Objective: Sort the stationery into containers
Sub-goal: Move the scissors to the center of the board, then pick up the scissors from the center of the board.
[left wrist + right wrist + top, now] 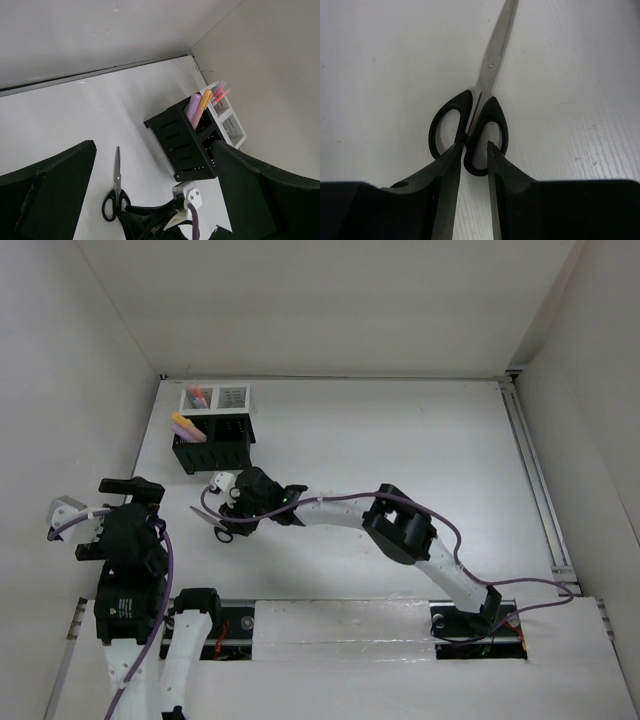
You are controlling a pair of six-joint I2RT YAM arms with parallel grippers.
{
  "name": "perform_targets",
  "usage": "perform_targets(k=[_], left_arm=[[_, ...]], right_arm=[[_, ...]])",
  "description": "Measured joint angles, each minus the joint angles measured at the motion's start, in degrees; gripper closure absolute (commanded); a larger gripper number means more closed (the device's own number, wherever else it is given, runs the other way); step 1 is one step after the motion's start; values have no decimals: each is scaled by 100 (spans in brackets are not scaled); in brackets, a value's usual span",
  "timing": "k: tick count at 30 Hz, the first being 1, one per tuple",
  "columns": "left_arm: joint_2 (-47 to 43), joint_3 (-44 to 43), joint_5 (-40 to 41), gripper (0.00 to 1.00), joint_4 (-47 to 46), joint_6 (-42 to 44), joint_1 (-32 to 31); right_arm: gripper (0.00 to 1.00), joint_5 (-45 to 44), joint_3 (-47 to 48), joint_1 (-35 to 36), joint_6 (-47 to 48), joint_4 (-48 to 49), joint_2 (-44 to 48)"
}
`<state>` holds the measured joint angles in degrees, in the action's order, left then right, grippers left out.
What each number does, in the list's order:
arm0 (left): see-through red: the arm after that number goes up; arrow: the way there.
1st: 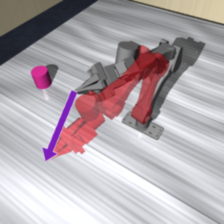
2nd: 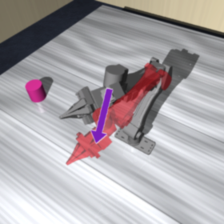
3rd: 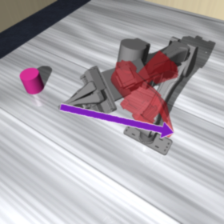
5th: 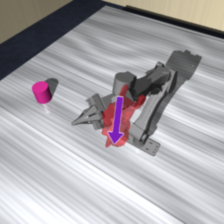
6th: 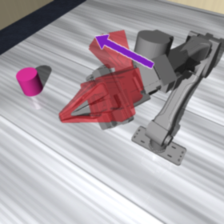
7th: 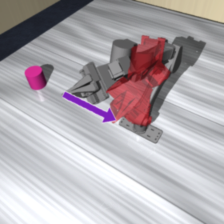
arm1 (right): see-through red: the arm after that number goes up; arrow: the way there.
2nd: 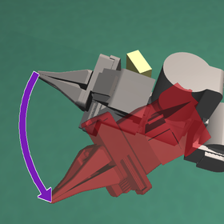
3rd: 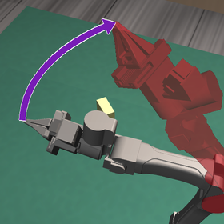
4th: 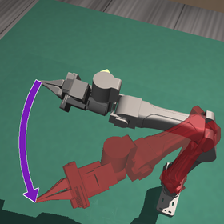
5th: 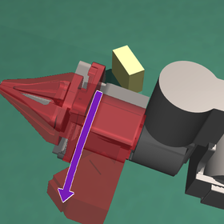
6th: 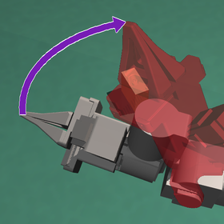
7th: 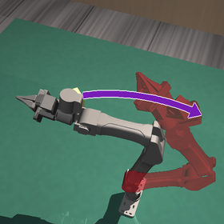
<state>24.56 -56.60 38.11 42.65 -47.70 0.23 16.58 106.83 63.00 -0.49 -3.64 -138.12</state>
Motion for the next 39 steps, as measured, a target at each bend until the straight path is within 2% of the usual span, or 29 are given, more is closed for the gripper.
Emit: perform_targets(k=[6, 12, 29, 39], left_arm=[[0, 0, -2, 0, 0, 13, 0], [0, 0, -2, 0, 0, 17, 0], [0, 0, -2, 0, 0, 28, 0], [0, 0, -20, 0, 0, 31, 0]], right_arm=[[64, -4, -22, 37, -57, 11, 31], [55, 11, -31, 42, -92, 20, 37], [55, -39, -476, 42, -195, 170, 763], [56, -225, -420, -33, -190, 208, 627]])
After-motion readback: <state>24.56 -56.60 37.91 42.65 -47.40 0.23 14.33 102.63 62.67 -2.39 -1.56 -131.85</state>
